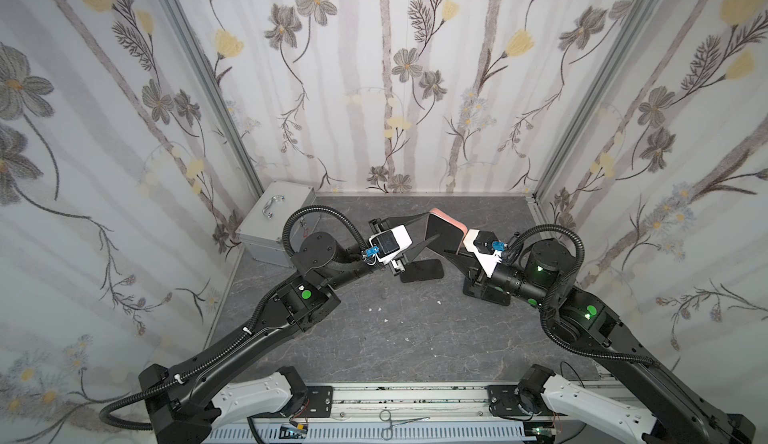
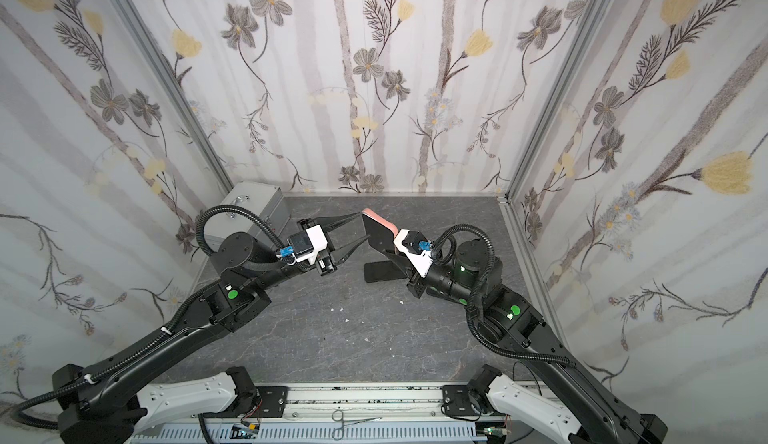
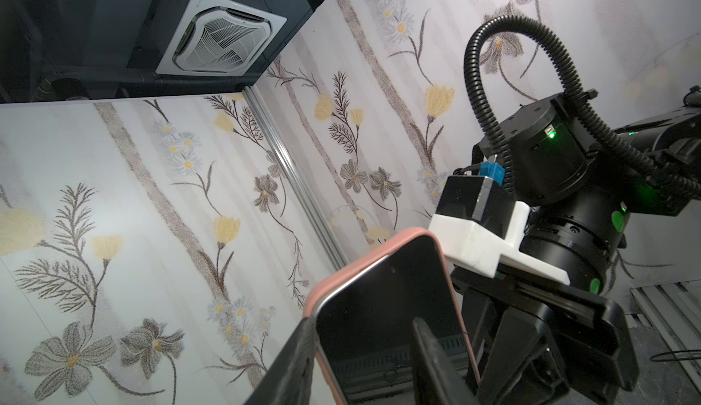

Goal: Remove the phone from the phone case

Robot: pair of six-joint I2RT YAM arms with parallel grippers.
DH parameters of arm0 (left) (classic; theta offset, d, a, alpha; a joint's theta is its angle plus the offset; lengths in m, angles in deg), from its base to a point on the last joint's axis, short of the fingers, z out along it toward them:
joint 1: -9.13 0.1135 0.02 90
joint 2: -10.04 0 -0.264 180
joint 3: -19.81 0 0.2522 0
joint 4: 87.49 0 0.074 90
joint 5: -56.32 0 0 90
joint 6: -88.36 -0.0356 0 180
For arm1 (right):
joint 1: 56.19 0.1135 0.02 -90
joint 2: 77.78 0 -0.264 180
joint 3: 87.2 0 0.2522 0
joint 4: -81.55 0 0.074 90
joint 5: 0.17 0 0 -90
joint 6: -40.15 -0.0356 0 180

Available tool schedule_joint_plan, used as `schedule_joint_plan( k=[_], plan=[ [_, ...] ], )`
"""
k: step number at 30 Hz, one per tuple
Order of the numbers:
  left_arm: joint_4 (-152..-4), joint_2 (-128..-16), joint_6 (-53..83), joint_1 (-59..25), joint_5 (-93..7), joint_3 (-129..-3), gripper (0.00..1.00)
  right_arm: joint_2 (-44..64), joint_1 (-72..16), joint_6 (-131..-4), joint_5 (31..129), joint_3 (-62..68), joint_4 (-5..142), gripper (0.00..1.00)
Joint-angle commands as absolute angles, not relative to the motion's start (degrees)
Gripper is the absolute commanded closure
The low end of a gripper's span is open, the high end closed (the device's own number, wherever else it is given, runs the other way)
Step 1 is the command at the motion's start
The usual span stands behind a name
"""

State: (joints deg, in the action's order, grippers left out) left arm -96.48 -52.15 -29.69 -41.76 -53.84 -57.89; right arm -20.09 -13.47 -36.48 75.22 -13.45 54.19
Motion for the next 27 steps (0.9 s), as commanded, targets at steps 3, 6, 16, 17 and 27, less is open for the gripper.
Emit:
schedule_joint_plan(
  k=[3, 6, 16, 17, 27],
  plan=[
    [-97.70, -52.27, -29.96, -41.58, -52.97, -58.20, 0.58, -19.78, -13.21, -35.08, 73.92, -13.15, 56.47, 1.00],
    [-97.69, -52.36, -29.94, -41.76, -53.26, -58.20, 0.59, -19.55, -13.04, -34.91, 73.91, -12.88, 56.16, 1.00],
    [-97.64, -52.80, -29.55, -41.67, -52.97, -57.85, 0.60, -19.57, -12.38, -34.38, 73.74, -12.97, 56.07, 1.00],
    [-97.64, -52.87, -29.50, -41.75, -53.07, -57.85, 0.60, -19.59, -12.33, -34.42, 73.77, -13.04, 56.13, 1.00],
    [-97.46, -53.68, -29.28, -41.82, -53.45, -57.76, 0.60, -19.66, -11.39, -33.51, 74.29, -12.84, 55.19, 1.00]
  ],
)
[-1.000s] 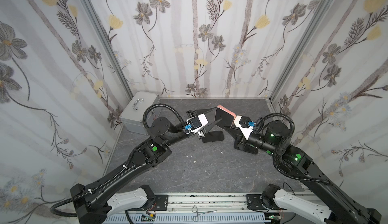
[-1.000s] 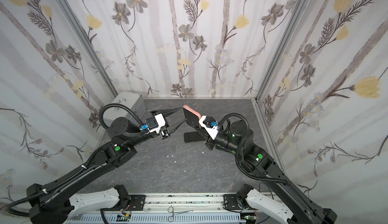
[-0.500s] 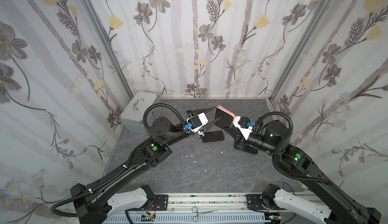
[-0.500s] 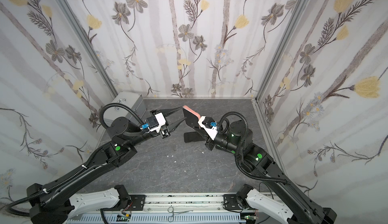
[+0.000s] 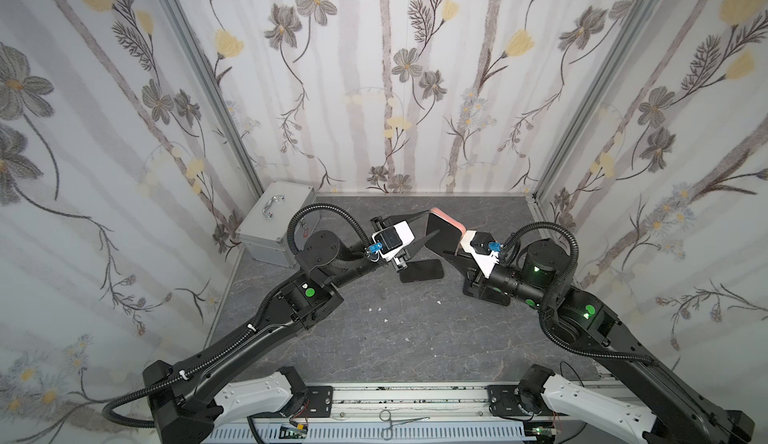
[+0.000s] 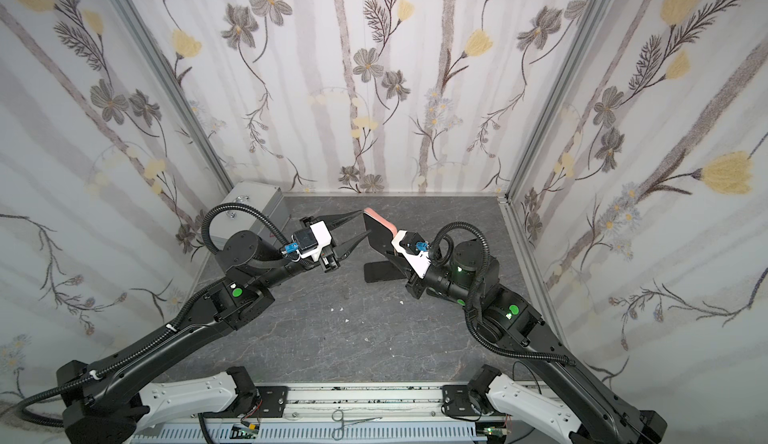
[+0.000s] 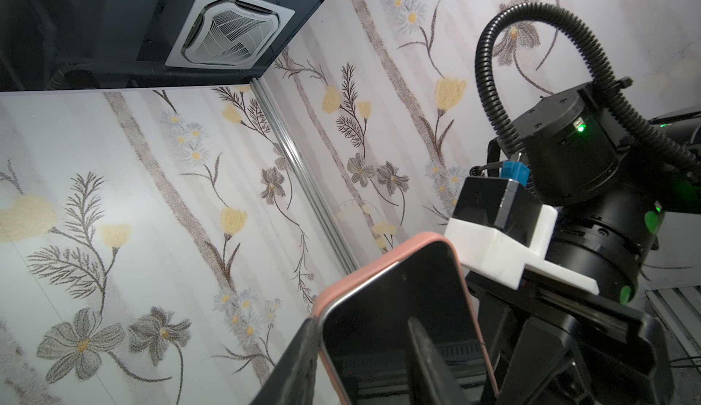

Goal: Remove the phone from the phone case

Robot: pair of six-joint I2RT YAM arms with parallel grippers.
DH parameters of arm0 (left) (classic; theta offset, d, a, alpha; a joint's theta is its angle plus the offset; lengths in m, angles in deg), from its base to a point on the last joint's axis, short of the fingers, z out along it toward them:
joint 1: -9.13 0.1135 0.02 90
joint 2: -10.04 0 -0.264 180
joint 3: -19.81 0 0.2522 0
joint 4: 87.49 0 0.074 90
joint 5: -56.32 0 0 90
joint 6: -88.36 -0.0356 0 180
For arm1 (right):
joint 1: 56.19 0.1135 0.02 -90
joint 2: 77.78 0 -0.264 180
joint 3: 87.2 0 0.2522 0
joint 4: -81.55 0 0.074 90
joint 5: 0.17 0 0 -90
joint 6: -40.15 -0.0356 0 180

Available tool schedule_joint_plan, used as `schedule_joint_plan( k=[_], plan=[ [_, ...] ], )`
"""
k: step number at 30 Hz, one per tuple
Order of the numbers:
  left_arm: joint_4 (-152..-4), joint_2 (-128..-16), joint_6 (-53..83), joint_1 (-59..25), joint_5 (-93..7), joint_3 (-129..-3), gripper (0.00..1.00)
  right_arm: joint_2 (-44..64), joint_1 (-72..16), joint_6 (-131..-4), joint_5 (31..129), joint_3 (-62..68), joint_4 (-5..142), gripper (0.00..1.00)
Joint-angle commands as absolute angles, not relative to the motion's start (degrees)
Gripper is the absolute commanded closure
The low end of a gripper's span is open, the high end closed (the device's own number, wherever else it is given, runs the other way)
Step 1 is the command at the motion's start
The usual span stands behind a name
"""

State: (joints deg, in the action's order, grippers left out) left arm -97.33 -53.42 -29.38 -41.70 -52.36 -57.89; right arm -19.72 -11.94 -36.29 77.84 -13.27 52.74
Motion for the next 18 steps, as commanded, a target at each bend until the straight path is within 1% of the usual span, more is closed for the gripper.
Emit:
schedule_joint_plan(
  k=[1, 18],
  plan=[
    [-97.42, -53.68, -29.23, -41.71, -53.36, -57.72, 0.60, -19.60, -11.21, -33.46, 74.38, -12.77, 55.16, 1.00],
    [-97.29, -53.59, -29.23, -41.65, -52.70, -57.26, 0.59, -19.34, -9.53, -32.40, 75.63, -12.46, 54.69, 1.00]
  ],
)
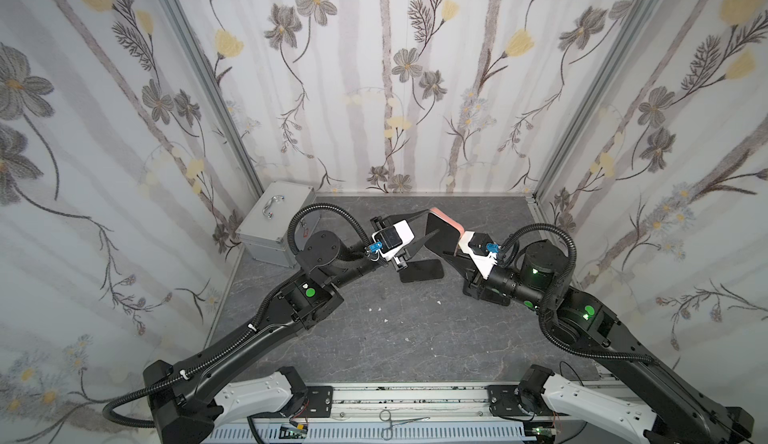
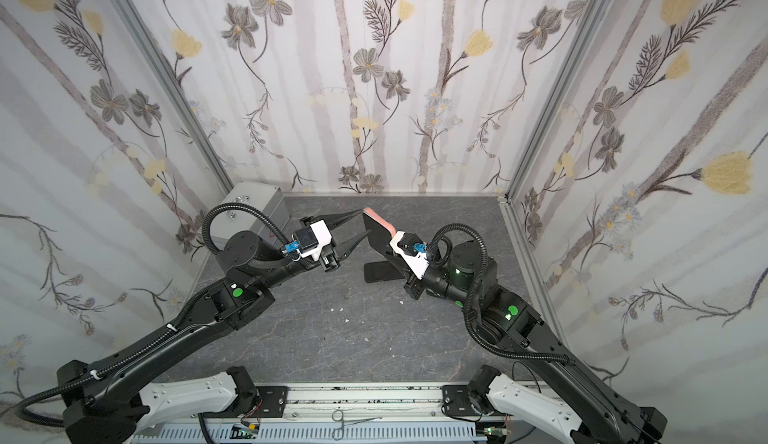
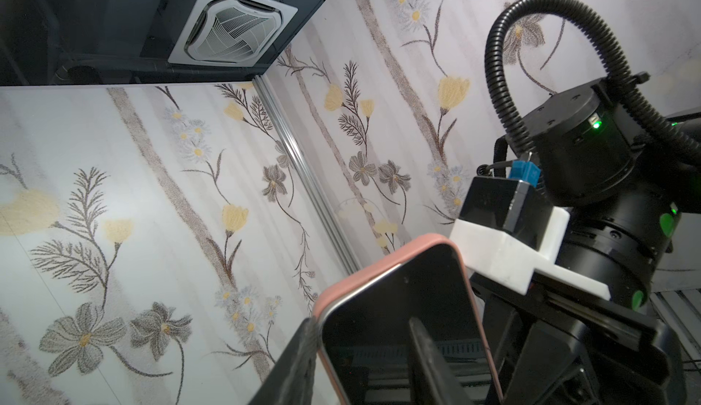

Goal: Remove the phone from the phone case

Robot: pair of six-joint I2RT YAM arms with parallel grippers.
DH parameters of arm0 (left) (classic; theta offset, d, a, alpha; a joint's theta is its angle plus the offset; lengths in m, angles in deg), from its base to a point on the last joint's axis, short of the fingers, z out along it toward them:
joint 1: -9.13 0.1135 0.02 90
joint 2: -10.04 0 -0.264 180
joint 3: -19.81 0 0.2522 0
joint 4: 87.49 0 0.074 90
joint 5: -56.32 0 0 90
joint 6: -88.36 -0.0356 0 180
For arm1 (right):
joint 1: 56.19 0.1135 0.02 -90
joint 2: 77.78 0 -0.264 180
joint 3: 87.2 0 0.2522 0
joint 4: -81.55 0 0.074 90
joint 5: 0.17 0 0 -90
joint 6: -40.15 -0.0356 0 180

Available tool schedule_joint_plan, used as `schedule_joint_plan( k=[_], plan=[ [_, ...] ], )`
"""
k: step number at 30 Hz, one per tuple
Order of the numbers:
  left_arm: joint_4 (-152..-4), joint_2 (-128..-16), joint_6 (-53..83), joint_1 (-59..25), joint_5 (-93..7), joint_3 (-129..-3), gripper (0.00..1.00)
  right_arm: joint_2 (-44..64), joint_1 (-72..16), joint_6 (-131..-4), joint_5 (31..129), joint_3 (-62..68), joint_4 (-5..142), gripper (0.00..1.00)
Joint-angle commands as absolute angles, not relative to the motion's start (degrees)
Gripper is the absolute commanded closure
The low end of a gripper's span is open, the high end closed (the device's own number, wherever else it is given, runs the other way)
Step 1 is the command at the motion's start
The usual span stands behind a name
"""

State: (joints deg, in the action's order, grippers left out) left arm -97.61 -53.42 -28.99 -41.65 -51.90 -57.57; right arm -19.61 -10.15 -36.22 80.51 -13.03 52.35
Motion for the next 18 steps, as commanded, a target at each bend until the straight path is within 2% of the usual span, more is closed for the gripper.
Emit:
schedule_joint_plan(
  k=[1, 12, 18],
  plan=[
    [-97.29, -53.59, -29.23, -41.67, -52.56, -57.16, 0.59, -19.29, -9.52, -32.28, 75.80, -12.46, 54.60, 1.00],
    [-97.24, -53.59, -29.41, -41.67, -52.06, -57.06, 0.57, -18.48, -7.37, -31.39, 77.17, -11.79, 53.72, 1.00],
    [-97.20, -53.59, -29.41, -41.67, -52.35, -57.18, 0.59, -18.46, -7.15, -31.39, 77.61, -11.57, 53.89, 1.00]
  ],
)
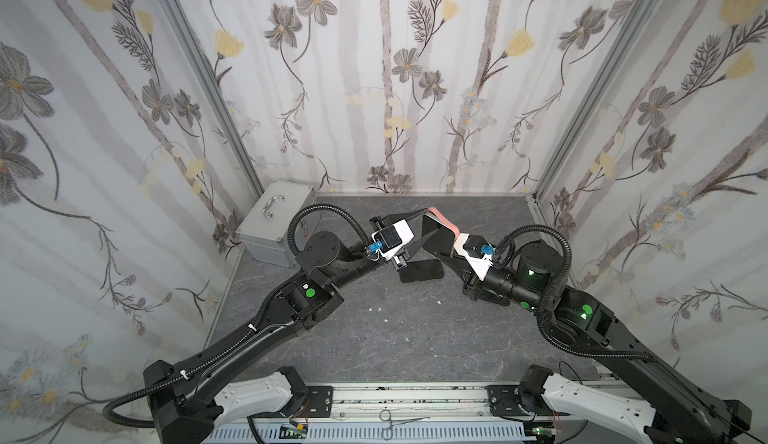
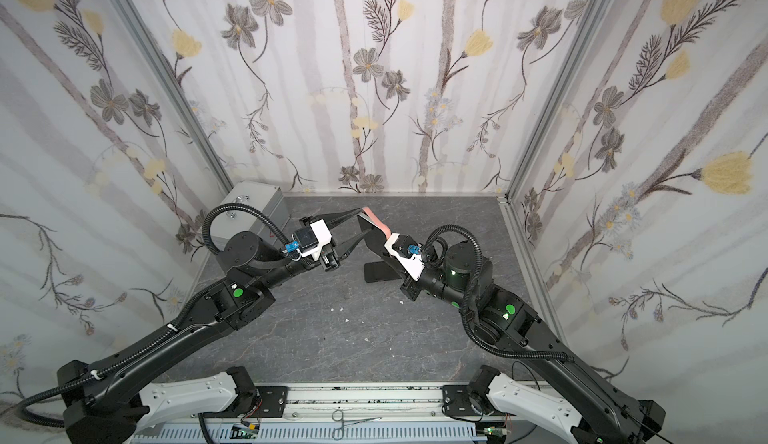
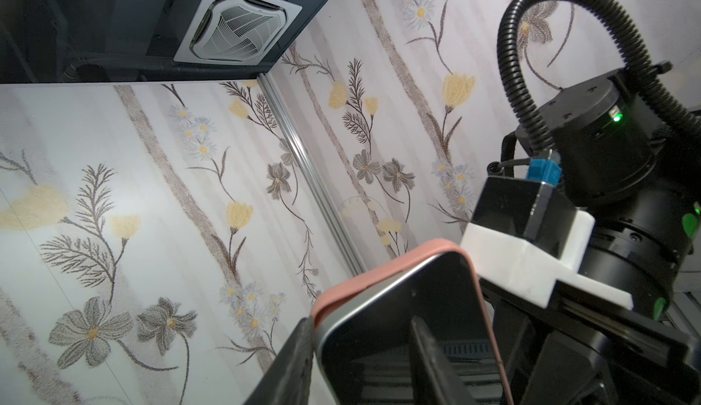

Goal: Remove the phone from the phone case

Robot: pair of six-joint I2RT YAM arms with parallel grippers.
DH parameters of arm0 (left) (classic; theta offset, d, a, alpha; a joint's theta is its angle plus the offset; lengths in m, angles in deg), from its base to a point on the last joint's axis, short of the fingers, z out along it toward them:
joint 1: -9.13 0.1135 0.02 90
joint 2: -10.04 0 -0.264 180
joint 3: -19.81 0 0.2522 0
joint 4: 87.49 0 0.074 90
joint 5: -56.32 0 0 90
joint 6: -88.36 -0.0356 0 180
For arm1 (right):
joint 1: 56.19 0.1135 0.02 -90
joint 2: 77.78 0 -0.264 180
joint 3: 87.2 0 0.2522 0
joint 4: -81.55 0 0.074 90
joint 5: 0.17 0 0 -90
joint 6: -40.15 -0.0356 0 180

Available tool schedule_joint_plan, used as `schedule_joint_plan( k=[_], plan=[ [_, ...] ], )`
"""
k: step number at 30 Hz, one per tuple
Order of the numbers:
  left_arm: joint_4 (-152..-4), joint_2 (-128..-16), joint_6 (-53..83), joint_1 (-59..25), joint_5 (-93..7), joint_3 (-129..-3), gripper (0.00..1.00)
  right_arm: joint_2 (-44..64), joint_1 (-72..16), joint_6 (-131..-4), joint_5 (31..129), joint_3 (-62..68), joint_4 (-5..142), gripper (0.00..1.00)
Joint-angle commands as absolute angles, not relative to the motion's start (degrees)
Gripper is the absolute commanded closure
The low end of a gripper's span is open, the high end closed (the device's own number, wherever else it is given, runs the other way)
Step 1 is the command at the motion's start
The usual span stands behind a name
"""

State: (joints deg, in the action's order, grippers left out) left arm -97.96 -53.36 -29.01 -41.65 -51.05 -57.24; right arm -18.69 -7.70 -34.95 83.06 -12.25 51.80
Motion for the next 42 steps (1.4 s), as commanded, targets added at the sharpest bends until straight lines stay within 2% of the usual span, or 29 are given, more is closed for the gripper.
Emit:
schedule_joint_plan(
  k=[1, 8, 18, 33, 42],
  plan=[
    [-97.12, -53.68, -29.34, -41.67, -52.41, -57.06, 0.60, -18.47, -7.14, -31.40, 77.52, -11.41, 53.99, 1.00],
    [-95.29, -53.77, -27.17, -41.68, -55.19, -56.93, 0.64, -18.80, -6.99, -30.69, 77.61, -10.62, 53.25, 1.00],
    [-88.38, -53.92, -23.90, -41.41, -61.65, -56.42, 0.64, -19.49, -6.97, -28.40, 76.99, -9.36, 50.27, 1.00],
    [-86.21, -56.32, -17.32, -37.19, -82.71, -57.58, 0.63, -19.98, -7.06, -26.60, 68.70, -6.95, 47.60, 1.00],
    [-98.62, -56.23, -7.45, -37.01, -91.53, -54.20, 0.66, -22.03, -8.39, -30.23, 60.63, -8.13, 54.56, 1.00]
  ],
)
